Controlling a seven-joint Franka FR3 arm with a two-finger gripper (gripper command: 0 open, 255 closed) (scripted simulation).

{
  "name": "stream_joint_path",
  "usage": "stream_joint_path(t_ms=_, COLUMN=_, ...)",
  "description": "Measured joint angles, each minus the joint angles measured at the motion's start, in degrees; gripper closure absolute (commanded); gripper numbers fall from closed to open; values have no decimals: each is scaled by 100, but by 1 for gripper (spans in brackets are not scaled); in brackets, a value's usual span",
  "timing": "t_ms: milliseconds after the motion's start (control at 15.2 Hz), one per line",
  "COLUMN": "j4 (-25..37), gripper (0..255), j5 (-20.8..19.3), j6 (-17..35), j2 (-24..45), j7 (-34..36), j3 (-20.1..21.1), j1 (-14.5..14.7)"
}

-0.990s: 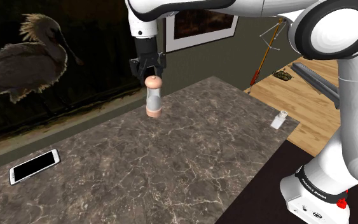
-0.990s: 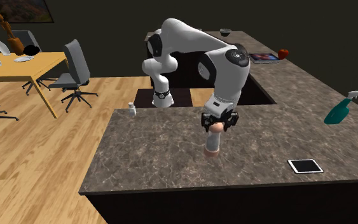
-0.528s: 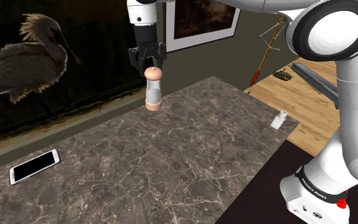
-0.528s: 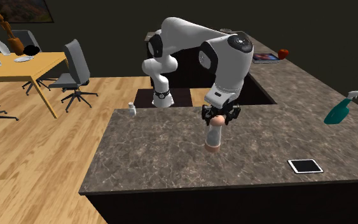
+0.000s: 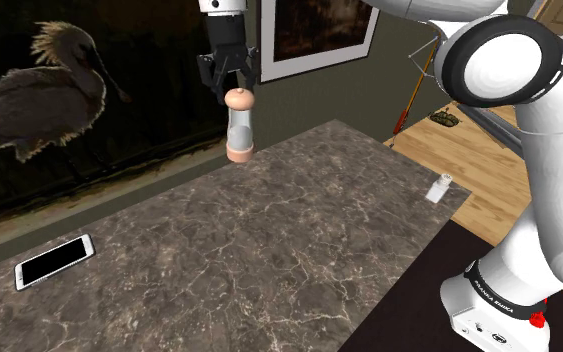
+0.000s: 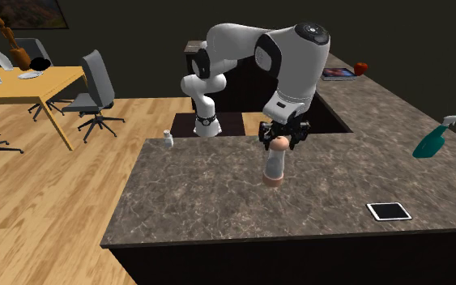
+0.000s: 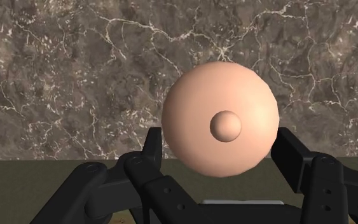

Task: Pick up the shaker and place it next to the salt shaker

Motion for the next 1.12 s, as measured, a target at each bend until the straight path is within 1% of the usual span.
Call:
stream_joint_path(t_ms=132, j4=386, gripper=255, j5=-25, j6=-251, j2=133, j7=-14, j3=-13, j1=45)
stream_joint_path(t_ms=264, j4=1022, gripper=255, j5=-71, j6=-601, j2=410, j7=-15, j3=-38, j1=156)
stream_joint_path(t_ms=594, j4=-1454, gripper=255, j5=215, j6=234, j2=-1205, j7=-293, j3=53, j1=-541)
stream_joint_path(t_ms=924, j4=-3157, gripper=255, j5=492, j6=656, j2=-2500, j7=-777, j3=-39, j1=-1069)
stream_joint_path(t_ms=1122, j4=-3870, gripper=255, j5=604, j6=777, j2=-3100, j7=-1130, j3=-163, j1=-1319)
